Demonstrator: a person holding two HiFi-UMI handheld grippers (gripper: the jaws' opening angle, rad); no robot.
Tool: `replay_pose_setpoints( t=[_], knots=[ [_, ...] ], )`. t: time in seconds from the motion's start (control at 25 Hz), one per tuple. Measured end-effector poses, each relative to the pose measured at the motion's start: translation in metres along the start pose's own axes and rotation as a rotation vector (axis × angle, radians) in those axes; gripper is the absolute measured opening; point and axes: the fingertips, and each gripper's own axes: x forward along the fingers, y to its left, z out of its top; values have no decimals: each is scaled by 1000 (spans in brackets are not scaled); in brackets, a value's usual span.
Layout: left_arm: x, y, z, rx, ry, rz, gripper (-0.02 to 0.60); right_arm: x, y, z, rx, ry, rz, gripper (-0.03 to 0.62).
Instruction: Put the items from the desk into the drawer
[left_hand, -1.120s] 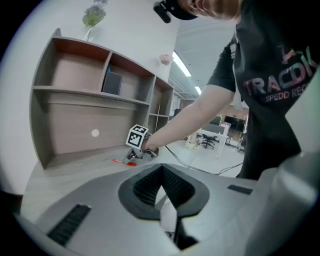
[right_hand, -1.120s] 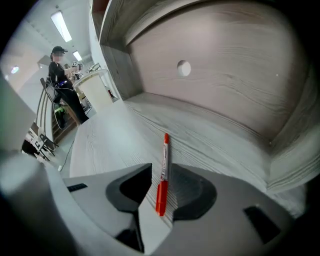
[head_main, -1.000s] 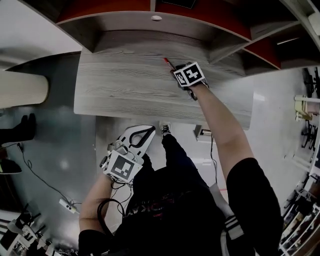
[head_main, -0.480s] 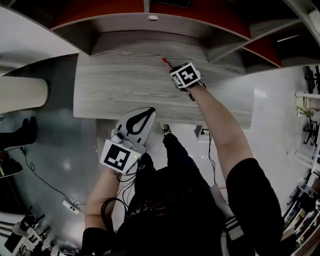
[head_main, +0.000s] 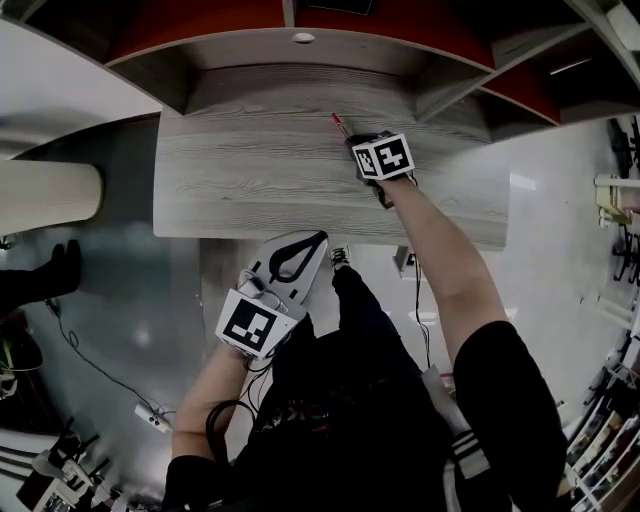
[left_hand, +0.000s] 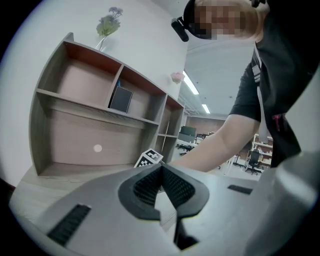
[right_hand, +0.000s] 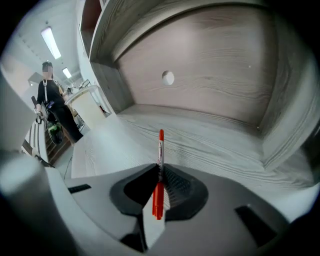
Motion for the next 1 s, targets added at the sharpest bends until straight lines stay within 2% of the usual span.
replay_pose_setpoints(
  t=[0.16,0.32,0.36,0.64,1.0],
  knots=[
    [-9,-12,-2,25,7,-15,9,-29,5,8,111,-133,42,54],
    [-17,-26,-2,181,43,-61,9,-64,10,14,184,-257,70,54],
    [-20,-29,-2,196,45,-71,9,-74,11,15,196,-289,76,54],
    [-37,-46,2,90,17,-84,9,-145,30,17,270,-488,88,54],
    [-50,-57,11,114,12,-195,9,-226,57,4,348,-699,38,54]
  ],
)
